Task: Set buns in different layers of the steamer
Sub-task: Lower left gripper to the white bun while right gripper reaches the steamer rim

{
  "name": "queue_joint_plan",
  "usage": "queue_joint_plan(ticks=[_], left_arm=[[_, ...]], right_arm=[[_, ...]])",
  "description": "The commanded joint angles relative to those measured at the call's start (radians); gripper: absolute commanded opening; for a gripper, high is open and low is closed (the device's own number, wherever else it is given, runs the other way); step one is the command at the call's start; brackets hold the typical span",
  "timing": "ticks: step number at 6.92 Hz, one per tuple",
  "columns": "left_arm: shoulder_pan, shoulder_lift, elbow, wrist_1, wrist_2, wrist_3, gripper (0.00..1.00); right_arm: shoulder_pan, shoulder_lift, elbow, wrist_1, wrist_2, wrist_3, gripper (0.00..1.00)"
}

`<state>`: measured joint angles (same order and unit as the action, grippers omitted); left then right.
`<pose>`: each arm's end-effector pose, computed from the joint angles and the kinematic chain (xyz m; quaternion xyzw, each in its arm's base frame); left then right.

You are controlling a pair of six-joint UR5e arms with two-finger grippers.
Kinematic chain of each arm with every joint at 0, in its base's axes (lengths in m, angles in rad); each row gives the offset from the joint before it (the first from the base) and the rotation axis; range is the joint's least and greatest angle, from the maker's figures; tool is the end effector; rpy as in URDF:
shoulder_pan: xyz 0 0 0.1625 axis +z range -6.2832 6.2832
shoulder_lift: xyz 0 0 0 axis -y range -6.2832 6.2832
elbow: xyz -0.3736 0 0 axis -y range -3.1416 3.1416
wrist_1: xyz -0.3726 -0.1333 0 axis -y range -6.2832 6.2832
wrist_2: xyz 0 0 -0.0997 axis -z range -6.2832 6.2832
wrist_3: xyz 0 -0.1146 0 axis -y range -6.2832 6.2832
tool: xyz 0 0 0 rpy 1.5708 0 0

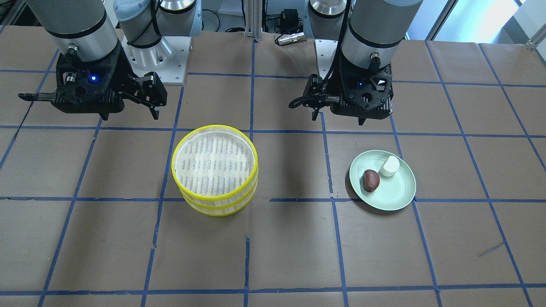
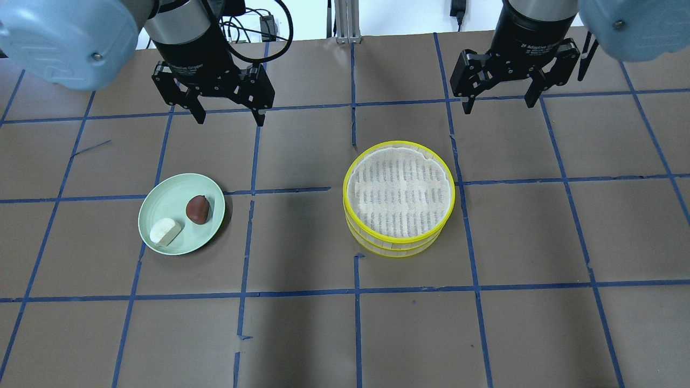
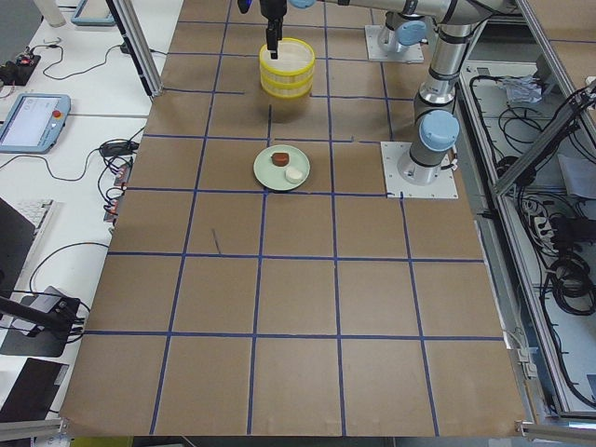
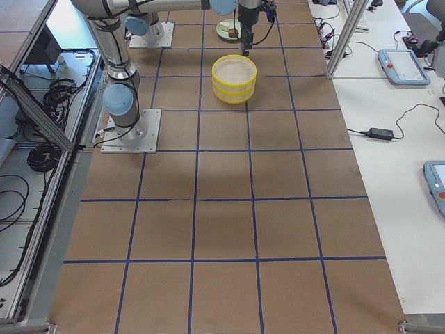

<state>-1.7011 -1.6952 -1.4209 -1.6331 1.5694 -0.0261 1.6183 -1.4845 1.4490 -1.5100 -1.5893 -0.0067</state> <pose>-0.1991 -0.4926 0.4245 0.0521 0.9985 0.0184 0.0007 0.1548 -0.4945 0.4309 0.0272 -0.9995 -0.0125 0.0095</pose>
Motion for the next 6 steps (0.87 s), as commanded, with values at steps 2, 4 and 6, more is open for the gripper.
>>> queue_joint_plan(ticks=[2,4,6], left_arm=[[0.001,0.006,-0.009,0.001,0.003,0.009,1.0],[0.105,0.002,-0.115,0.097,0.011,0.125,1.0],[0.289,0.0,-0.286,0.214,0.0,0.333,1.0]], right_arm=[[0.003,0.003,0.01,-0.004,0.0,0.007,1.0],[0.011,0.018,0.081,-0.035,0.005,0.01,1.0],[0.012,0.064,0.196,-0.174,0.012,0.01,1.0]])
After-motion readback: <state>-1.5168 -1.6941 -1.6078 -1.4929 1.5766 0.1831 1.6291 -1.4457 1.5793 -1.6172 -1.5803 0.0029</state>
